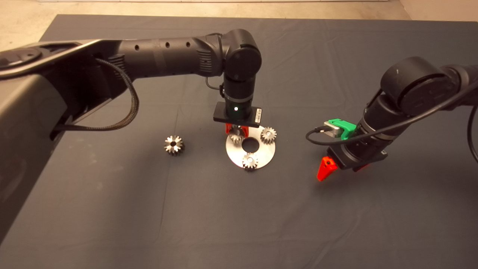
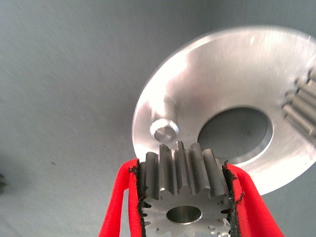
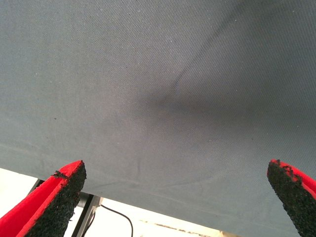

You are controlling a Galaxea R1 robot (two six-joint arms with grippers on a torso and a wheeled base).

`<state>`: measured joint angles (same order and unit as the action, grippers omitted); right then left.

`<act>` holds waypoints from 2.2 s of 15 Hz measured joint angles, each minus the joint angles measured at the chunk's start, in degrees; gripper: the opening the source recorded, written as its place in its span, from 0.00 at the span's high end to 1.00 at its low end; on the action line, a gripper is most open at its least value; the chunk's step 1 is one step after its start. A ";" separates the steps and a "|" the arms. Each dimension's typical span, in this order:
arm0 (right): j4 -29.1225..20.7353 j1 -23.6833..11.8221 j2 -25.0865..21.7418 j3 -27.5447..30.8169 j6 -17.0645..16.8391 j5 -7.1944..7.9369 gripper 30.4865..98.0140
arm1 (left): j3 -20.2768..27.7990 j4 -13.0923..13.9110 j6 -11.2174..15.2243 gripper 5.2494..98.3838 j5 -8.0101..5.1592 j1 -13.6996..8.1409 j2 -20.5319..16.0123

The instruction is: Remove an incorrectly installed larger gear and replace it with the correct smaller gear

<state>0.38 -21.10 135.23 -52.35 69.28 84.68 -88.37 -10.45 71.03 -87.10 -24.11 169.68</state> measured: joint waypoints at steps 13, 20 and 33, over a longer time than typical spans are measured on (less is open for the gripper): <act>0.02 -0.01 0.20 0.04 0.21 0.22 0.01 | -4.71 -1.79 -1.33 0.78 0.00 -5.40 -0.02; 0.41 0.05 0.33 -1.23 0.28 0.55 0.01 | -8.51 5.04 -9.68 0.78 0.04 -6.56 0.13; 4.22 2.84 1.01 -0.51 6.24 1.12 0.01 | -18.69 11.72 -22.48 0.78 0.09 0.09 -0.13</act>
<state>4.60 -18.26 136.24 -52.86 75.52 85.80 -107.06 1.27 48.56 -87.02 -24.03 169.55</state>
